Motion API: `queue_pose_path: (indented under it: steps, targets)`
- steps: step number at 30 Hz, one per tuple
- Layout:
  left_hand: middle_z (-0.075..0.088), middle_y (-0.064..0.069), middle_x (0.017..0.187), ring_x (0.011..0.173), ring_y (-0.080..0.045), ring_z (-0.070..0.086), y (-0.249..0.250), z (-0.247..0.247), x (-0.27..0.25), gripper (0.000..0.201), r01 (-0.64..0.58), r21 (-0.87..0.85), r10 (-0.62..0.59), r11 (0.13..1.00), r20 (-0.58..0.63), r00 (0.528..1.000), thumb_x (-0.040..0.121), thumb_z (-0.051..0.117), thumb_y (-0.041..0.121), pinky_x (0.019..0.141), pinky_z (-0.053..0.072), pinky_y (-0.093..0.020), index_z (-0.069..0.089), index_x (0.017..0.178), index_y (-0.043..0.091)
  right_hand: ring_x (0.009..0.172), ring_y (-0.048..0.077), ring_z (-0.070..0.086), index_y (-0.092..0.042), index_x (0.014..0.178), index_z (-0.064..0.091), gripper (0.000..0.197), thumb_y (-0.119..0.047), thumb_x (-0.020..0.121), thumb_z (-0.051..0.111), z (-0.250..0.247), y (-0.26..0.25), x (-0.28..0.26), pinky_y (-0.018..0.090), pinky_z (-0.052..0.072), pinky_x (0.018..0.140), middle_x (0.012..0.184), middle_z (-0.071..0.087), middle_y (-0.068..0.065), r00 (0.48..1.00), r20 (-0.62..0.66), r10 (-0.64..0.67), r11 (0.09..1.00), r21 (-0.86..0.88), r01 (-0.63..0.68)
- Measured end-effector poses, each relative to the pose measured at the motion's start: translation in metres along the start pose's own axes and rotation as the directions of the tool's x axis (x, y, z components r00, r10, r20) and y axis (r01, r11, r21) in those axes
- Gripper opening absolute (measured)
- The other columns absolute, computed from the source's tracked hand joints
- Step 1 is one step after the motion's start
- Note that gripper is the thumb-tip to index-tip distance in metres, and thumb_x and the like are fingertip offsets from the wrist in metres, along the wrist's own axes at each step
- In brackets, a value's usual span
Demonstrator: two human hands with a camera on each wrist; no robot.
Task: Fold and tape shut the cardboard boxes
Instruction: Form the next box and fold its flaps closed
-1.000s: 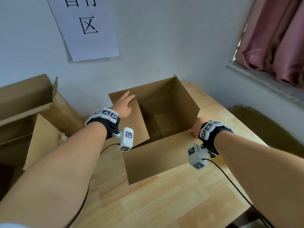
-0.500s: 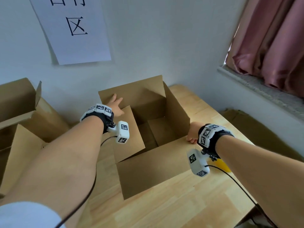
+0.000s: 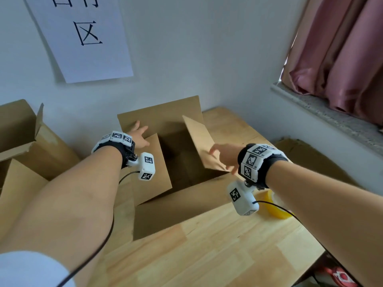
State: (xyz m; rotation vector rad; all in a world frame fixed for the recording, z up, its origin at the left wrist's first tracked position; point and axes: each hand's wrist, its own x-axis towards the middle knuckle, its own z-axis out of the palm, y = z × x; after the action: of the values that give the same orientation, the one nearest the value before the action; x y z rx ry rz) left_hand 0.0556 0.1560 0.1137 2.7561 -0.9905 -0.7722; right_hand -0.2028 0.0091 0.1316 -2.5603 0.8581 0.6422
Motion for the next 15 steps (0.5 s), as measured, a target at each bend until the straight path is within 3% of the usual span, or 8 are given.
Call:
queue_pose_path:
  steps: [2, 5, 11, 13, 15]
  targets:
    - [-0.016, 0.004, 0.159, 0.147, -0.023, 0.007, 0.0, -0.001, -0.002, 0.075, -0.003, 0.018, 0.003, 1.0, 0.008, 1.0, 0.094, 0.056, 0.018, 0.117, 0.019, -0.04, 0.011, 0.153, 0.026, 0.111, 0.027, 0.053, -0.027, 0.147, 0.028, 0.061, 0.002, 0.094, 0.03, 0.01, 0.003, -0.004, 0.031, 0.044, 0.085, 0.141, 0.04, 0.011, 0.995, 0.098, -0.022, 0.992, -0.123, 0.034]
    - [-0.015, 0.003, 0.159, 0.147, -0.022, 0.009, 0.001, -0.002, -0.006, 0.075, -0.009, 0.04, 0.008, 0.999, 0.016, 1.0, 0.094, 0.055, 0.019, 0.116, 0.019, -0.039, 0.009, 0.153, 0.026, 0.12, 0.025, 0.045, -0.033, 0.15, 0.018, 0.065, 0.001, 0.096, 0.029, 0.019, 0.009, -0.009, 0.026, 0.037, 0.09, 0.149, 0.024, 0.009, 0.984, 0.172, -0.042, 0.981, -0.179, 0.074]
    - [-0.016, 0.004, 0.159, 0.147, -0.022, 0.007, 0.003, -0.003, -0.012, 0.076, -0.01, 0.064, 0.009, 0.998, 0.014, 1.0, 0.094, 0.055, 0.019, 0.115, 0.018, -0.04, 0.008, 0.153, 0.027, 0.139, 0.019, 0.028, -0.031, 0.148, 0.022, 0.053, -0.01, 0.101, 0.032, 0.028, 0.024, -0.019, 0.029, 0.025, 0.11, 0.158, 0.007, -0.003, 0.975, 0.214, -0.065, 0.947, -0.293, 0.127]
    - [-0.017, 0.004, 0.159, 0.147, -0.024, 0.007, 0.005, -0.003, -0.014, 0.076, 0.0, 0.069, -0.001, 0.998, 0.018, 1.0, 0.094, 0.055, 0.02, 0.115, 0.019, -0.041, 0.007, 0.153, 0.029, 0.142, 0.019, 0.021, -0.028, 0.151, 0.012, 0.057, -0.008, 0.1, 0.031, 0.03, 0.026, -0.02, 0.032, 0.026, 0.111, 0.159, 0.001, -0.004, 0.969, 0.24, -0.064, 0.932, -0.333, 0.145]
    - [-0.017, 0.004, 0.158, 0.147, -0.025, 0.008, 0.007, -0.003, -0.017, 0.077, 0.005, 0.07, -0.006, 0.998, 0.022, 1.0, 0.094, 0.055, 0.021, 0.115, 0.02, -0.041, 0.005, 0.153, 0.03, 0.142, 0.02, 0.022, -0.023, 0.152, 0.005, 0.062, -0.002, 0.099, 0.029, 0.033, 0.024, -0.024, 0.029, 0.03, 0.103, 0.159, -0.004, -0.005, 0.959, 0.275, -0.068, 0.901, -0.396, 0.177]
